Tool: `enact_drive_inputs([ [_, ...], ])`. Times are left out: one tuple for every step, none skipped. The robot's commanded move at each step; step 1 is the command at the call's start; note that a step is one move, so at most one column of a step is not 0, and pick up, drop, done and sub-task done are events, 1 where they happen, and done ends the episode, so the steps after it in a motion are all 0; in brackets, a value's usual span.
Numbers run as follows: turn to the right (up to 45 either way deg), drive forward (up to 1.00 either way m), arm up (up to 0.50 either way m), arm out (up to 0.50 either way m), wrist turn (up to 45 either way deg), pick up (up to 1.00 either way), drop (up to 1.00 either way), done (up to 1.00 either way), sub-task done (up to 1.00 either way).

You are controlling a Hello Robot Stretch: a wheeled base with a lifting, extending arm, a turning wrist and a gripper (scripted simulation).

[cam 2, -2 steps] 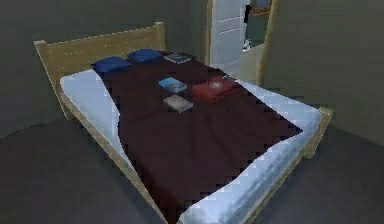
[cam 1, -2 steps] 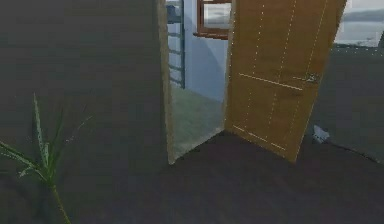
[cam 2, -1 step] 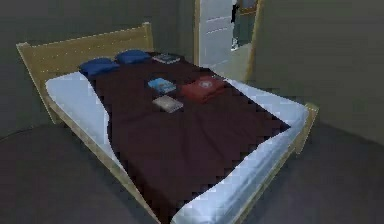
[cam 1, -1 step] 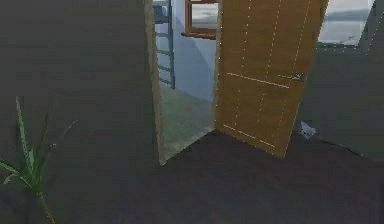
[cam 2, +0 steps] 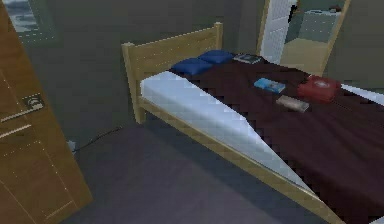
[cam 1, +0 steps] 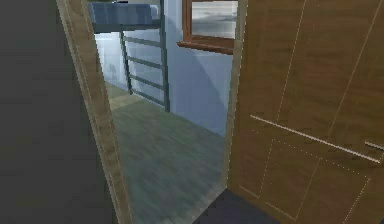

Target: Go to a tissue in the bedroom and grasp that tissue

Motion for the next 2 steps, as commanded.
enact_drive_inputs([
  [3.0,0.00,0.00,0.00,0.0,0.00,0.00,0.00,0.00],
  [0.0,0.55,0.00,0.00,0.0,0.00,0.00,0.00,0.00],
])
